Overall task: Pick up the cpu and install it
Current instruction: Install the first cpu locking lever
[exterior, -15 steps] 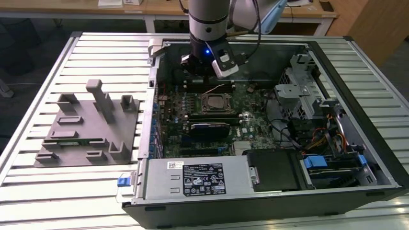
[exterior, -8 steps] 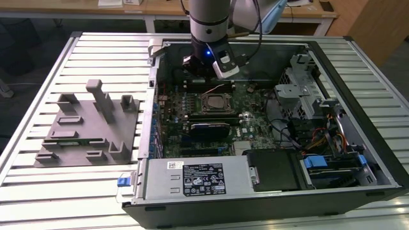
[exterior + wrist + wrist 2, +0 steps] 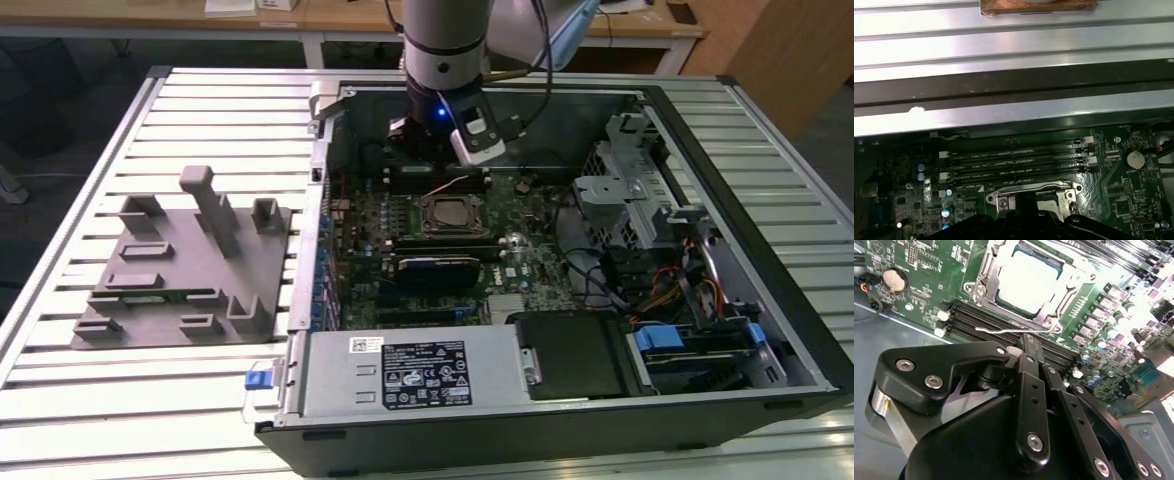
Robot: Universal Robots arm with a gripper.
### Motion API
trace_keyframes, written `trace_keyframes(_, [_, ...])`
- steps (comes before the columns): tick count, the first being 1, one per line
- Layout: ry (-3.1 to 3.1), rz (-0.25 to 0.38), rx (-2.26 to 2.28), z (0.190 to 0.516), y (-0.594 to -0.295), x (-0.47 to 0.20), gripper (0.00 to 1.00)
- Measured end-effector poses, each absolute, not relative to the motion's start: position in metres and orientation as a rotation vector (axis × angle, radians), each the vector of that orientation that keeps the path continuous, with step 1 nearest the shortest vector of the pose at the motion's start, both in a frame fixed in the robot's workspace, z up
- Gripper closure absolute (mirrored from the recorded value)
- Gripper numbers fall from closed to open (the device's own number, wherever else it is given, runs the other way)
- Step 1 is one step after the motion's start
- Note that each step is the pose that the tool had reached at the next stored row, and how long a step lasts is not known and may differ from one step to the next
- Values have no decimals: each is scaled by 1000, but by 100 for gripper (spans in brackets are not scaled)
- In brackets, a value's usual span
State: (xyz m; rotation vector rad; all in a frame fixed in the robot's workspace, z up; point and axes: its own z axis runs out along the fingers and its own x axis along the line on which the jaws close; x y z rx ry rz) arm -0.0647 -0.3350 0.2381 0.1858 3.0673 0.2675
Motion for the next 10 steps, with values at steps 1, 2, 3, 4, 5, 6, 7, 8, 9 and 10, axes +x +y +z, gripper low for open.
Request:
trace_keyframes(1, [3067,266,190,238,-335,-64,89])
trace_keyframes(2, [3066,265,194,238,-335,-62,89])
trace_keyframes(3, [3066,264,198,237,-335,-61,89])
trace_keyframes(4, [3066,263,202,237,-335,-60,89])
trace_keyframes(5, [3065,262,206,237,-335,-59,89])
trace_keyframes(6, [3065,260,209,237,-335,-58,89])
trace_keyframes(7, [3064,259,213,236,-335,-57,89])
trace_keyframes(8, [3064,258,216,236,-335,-55,89])
trace_keyframes(9, [3064,256,220,236,-335,-54,89])
trace_keyframes(10, [3063,255,223,236,-335,-53,89])
